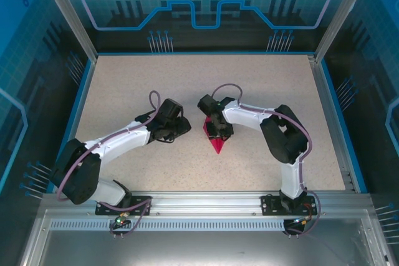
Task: Fold a paper plane with a square sheet of paper (pick it up from the middle)
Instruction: Turn over a paper plane at the center of the table, then reset both arms
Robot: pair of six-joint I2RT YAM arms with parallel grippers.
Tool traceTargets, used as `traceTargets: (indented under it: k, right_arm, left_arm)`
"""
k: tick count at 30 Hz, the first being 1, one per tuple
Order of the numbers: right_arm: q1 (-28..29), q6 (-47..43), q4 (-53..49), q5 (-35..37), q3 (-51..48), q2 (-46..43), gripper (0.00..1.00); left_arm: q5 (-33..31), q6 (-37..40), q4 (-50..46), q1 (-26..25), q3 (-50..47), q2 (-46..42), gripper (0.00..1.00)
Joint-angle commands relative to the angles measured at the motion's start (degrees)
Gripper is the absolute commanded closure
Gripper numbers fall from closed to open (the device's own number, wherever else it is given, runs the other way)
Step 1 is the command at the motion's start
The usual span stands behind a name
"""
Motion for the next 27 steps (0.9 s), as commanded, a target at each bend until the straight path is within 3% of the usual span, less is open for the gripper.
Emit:
traceTargets:
  k: [1,8,10,18,20,23,27]
  right_arm:
    - [-0.1,-2.2,-3.3,1.3,2.3,-4.7,0.57]
    - [0.2,-3.2,-5.5,3.8,2.4,-14.1,0.52]
    - [0.4,-4.4,-4.7,6.7,1.2,-20.0,0.46]
    - [-0.2,-11.8,1.2,29.0,-8.6,-44.5,0.36]
    - [-1.4,-12.9,3.2,34.8,-12.5,-49.2,0.30]
    - [-5.4,-13.7,6.0,42.1,-18.8,-54.3,0.04]
    - [-15.1,-23.0,15.2,37.5,-29.4,-56.5,0.01]
  left_arm:
    - [-1.0,1.7,-1.3,0.4,2.0,-1.5,0.54]
    - [-1.9,2.7,-1.8,0.5,2.2,-2.7,0.54]
    - [-2.6,3.5,-1.9,0.4,2.2,-3.5,0.53]
    - [-9.0,7.7,-3.0,0.5,1.6,-8.0,0.44]
    - [-11.1,9.2,-3.4,0.5,1.3,-9.2,0.40]
    - [-15.3,11.4,-4.3,0.4,0.7,-11.1,0.25]
    - [-22.1,14.3,-5.2,0.4,-0.9,-13.9,0.03]
